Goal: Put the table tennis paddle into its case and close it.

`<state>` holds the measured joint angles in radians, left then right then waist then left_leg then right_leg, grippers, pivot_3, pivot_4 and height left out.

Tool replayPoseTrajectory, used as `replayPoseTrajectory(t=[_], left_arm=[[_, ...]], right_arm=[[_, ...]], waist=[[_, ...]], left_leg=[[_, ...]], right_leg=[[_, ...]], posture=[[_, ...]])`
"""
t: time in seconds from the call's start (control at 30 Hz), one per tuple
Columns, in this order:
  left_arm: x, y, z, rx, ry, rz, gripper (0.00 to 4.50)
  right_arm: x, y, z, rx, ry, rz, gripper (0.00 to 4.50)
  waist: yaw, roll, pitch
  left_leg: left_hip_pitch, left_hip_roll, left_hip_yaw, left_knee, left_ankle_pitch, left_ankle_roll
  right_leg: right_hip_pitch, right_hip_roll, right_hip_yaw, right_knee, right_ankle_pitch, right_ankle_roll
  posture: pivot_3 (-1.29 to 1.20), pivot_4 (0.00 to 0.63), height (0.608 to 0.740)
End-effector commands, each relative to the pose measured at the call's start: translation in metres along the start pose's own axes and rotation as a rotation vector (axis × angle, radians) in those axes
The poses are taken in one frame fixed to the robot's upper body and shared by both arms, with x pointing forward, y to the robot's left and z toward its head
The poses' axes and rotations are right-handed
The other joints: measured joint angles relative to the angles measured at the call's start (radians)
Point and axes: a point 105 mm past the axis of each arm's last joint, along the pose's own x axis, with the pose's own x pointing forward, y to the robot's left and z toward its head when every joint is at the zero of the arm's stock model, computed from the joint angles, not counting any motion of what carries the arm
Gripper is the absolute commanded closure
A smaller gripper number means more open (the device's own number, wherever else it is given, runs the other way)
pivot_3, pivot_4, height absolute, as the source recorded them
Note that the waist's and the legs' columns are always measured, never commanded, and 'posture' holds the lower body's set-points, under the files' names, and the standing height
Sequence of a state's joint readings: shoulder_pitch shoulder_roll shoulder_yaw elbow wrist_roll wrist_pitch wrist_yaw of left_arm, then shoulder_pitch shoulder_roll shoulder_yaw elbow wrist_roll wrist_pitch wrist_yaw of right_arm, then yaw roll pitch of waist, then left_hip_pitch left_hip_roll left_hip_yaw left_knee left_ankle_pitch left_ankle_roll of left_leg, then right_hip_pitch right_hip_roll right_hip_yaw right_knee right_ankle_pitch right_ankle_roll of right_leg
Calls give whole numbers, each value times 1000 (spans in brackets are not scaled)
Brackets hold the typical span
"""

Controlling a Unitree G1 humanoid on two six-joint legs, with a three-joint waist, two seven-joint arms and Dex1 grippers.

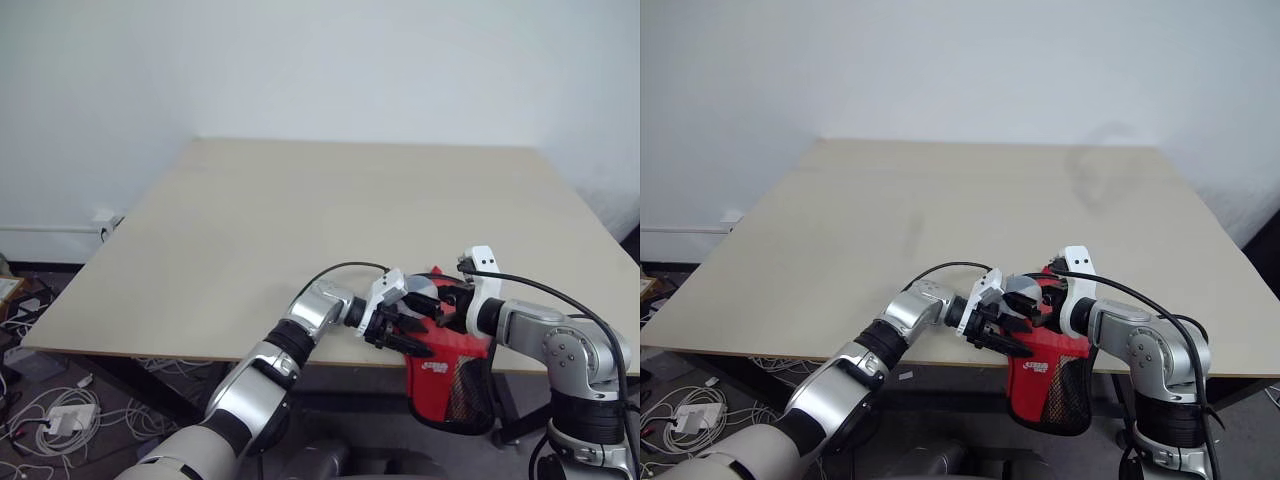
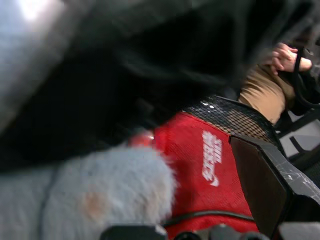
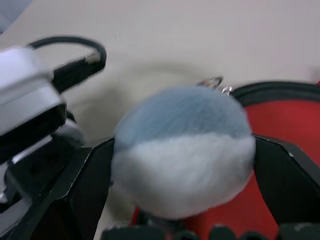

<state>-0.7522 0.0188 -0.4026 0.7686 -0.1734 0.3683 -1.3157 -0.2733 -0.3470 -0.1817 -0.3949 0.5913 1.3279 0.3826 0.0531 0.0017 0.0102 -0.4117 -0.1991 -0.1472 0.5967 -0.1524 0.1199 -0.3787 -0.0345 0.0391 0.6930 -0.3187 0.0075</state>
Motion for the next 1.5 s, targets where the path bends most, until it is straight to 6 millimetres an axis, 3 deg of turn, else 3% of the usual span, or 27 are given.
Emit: replayPoseTrajectory(t=[0.03,0.13,0.23,0.37,0.53,0.63,1.0,1.23,1.5], left_arm=[[-3,6,2,0,-9,42,1194],[-3,8,1,1,-7,59,1194],[2,13,0,23,6,110,1146],[6,22,-16,19,81,177,1146],[7,24,-22,-1,102,187,1146],[7,25,-24,-2,115,195,1146],[8,26,-33,16,161,213,1146],[5,26,-35,-22,167,212,1146],[3,26,-37,-55,159,227,1146]], right_arm=[[0,0,1,10,-2,10,0],[1,-1,0,3,-4,-1,0],[3,-12,3,28,-27,-61,616],[3,-14,8,-2,-64,-92,1963],[0,-27,24,-42,-175,-197,3601],[-1,-34,32,-15,-221,-234,4231],[-7,-78,44,-14,-298,-536,4309],[-28,-118,60,89,-404,-751,4320],[-50,-133,60,66,-382,-801,4323]], waist=[[0,0,0],[0,0,0],[1,0,0],[3,0,0],[3,-1,-1],[3,-1,-1],[6,-1,-1],[7,-1,-1],[7,0,-2]], left_leg=[[0,0,0,0,0,0],[0,0,0,0,0,0],[0,0,0,0,0,0],[0,0,0,1,0,0],[1,0,0,1,0,0],[1,0,0,1,0,0],[1,-1,0,0,0,0],[2,-1,0,0,0,0],[2,-1,0,0,0,-1]], right_leg=[[0,0,0,0,0,0],[0,0,0,0,0,0],[0,0,0,0,0,0],[1,-1,-1,0,0,0],[2,-1,-1,0,0,0],[2,0,-1,0,0,0],[2,0,-1,0,0,0],[2,0,-1,0,0,0],[2,0,0,0,0,0]], posture=[[0,0,740],[0,0,740],[0,0,740],[0,0,740],[0,0,740],[0,0,740],[0,0,740],[0,0,740],[0,0,740]])
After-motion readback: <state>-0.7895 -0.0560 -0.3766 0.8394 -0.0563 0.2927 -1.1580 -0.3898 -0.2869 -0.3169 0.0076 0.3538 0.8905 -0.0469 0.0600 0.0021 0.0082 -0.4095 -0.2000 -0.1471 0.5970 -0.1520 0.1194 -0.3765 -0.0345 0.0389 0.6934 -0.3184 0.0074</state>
